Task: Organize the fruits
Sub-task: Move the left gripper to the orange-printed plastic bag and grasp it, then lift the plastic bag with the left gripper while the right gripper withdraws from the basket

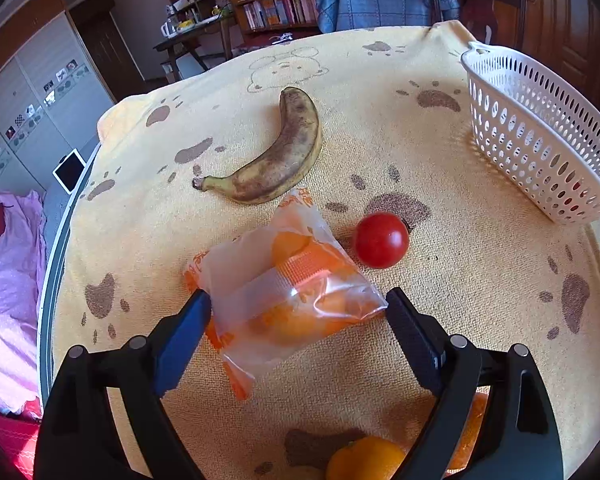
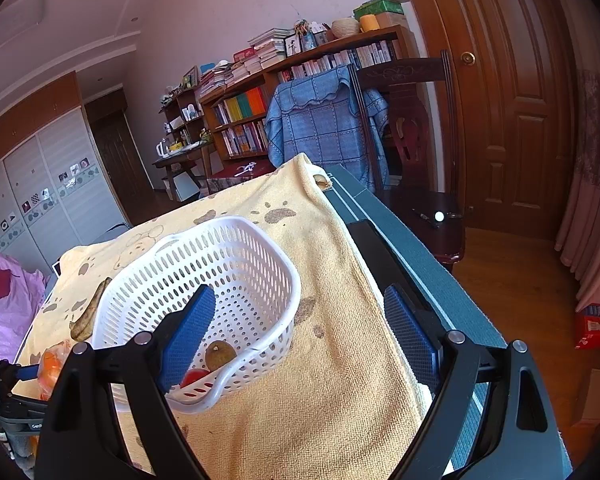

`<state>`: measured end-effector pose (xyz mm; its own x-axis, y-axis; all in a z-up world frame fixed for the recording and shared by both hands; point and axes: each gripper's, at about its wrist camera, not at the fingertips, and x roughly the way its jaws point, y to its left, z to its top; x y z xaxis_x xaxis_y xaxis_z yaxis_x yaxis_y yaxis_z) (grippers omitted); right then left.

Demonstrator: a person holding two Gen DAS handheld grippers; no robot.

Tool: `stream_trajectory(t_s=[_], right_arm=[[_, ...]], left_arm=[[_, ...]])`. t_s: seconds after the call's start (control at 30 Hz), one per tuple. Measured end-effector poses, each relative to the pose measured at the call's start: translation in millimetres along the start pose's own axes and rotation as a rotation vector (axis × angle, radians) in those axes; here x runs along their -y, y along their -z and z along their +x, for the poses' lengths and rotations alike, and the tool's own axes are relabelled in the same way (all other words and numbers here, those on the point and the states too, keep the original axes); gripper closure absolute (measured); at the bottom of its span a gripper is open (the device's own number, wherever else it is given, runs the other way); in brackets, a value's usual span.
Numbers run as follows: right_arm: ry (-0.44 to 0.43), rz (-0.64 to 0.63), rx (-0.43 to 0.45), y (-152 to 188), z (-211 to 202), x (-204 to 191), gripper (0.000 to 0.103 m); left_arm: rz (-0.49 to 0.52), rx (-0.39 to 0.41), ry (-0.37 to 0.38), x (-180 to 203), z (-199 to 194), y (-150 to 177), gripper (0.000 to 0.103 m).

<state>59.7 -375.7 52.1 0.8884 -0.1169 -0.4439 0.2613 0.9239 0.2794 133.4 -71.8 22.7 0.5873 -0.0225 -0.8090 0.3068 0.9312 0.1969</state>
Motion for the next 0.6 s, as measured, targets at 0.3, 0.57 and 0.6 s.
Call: stream_trajectory(t_s=[0.3,0.57,0.6], right_arm=[[0.002,-0.003,0.001,-0.4,0.0,-0.7,0.015],[0.013,-0.017,0.002,0.0,-0.3,-1.4,0.015],[0.016,-0.02,0.003,-0.2,-0.5,-1.8,0.015]], left_arm=[[-0.049,0.035,-0.002,-8.2,-4.9,-2.8,0.031],[-0.112,0.092,0.034,-21.8,-26.0,-2.1,0.04],[-0.117,0.099,0.039,-22.9,-29.2,-1.5,0.04]])
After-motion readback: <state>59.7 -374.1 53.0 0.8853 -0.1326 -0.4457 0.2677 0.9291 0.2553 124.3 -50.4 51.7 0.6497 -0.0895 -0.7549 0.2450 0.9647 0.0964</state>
